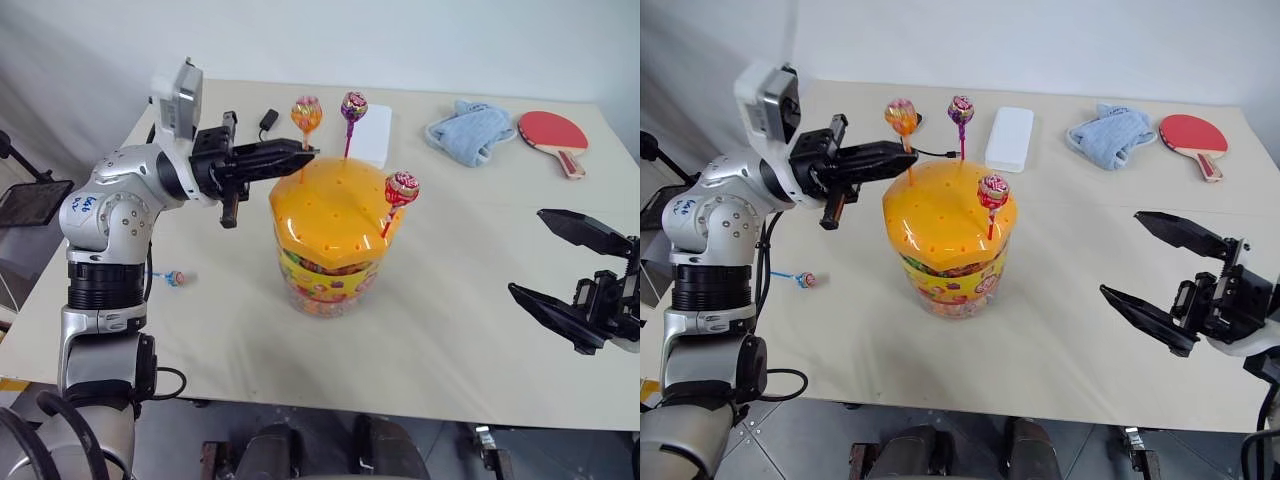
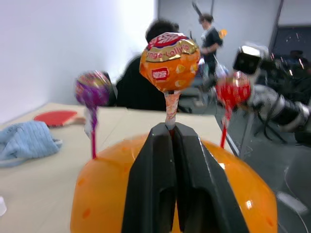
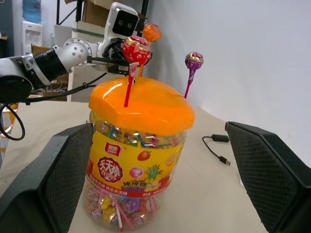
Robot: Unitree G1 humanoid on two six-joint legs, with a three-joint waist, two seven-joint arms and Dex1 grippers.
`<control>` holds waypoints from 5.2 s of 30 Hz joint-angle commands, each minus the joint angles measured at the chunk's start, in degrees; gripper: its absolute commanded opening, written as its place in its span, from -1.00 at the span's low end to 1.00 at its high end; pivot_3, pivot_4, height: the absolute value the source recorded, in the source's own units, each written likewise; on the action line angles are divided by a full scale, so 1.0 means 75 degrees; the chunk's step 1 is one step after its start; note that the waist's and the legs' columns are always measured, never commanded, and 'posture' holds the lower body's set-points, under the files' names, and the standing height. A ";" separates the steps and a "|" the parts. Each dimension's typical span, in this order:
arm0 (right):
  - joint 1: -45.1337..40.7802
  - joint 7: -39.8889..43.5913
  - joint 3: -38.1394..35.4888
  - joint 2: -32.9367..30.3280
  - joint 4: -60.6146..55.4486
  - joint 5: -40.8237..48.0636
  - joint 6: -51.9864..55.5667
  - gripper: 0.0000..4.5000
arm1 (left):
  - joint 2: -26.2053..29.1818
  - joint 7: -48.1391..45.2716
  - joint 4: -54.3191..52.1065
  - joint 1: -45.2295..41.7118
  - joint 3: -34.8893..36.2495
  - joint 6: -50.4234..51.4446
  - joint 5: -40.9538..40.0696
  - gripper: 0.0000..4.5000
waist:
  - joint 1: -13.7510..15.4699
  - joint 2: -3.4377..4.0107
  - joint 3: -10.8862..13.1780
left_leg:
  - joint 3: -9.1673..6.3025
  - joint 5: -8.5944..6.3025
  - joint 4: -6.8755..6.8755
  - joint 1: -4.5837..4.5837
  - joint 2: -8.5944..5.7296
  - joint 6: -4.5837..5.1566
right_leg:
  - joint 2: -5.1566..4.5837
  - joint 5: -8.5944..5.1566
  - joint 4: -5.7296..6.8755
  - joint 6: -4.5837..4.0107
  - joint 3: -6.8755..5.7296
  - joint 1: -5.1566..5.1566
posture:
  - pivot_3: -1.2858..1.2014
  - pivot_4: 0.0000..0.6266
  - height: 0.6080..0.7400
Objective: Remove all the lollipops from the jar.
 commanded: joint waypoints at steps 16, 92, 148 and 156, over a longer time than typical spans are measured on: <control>-0.1455 0.1139 0.1881 0.0234 0.0844 -0.0410 -0.0156 1.00 | 0.3765 0.1357 -0.1144 0.8381 0.4568 0.1162 0.1917 -0.99 | -0.0168 -0.0026 -0.0001 | -0.0064 -0.0030 -0.0018 0.0004 0.0038 -0.0046 | -0.0035 -0.0021 -0.0015 -0.0040 0.0023 -0.0003 | 0.03 -0.52 1.00; -0.2592 -0.3013 0.3273 -0.2668 0.3816 -0.3839 0.3255 -0.98 | 0.1961 -0.0011 -0.2629 0.4335 0.1679 -0.1007 -0.0839 0.57 | -0.0222 0.0006 -0.0004 | -0.0012 -0.0031 -0.0006 0.0006 0.0052 -0.0048 | 0.0002 -0.0029 0.0004 -0.0054 0.0011 -0.0015 | 0.03 -0.52 1.00; -0.9052 -0.1672 0.4436 0.2745 0.4706 -0.2556 0.4395 -0.98 | 0.1649 0.0999 -0.2860 0.5479 0.2888 -0.1094 -0.1306 0.57 | -0.0452 0.0029 0.0010 | -0.0043 -0.0021 -0.0017 -0.0011 0.0058 -0.0075 | 0.0004 -0.0033 0.0029 -0.0065 0.0002 -0.0039 | 0.03 -0.52 1.00; -0.9388 -0.1681 0.2539 0.2217 0.5419 -0.1793 0.3621 -0.98 | 0.1589 0.0839 -0.2727 0.4751 0.2356 -0.1112 -0.1212 0.57 | -0.0387 0.0029 0.0011 | -0.0044 -0.0020 -0.0014 -0.0017 0.0042 -0.0070 | 0.0013 -0.0032 0.0031 -0.0064 -0.0004 -0.0039 | 0.03 -0.52 1.00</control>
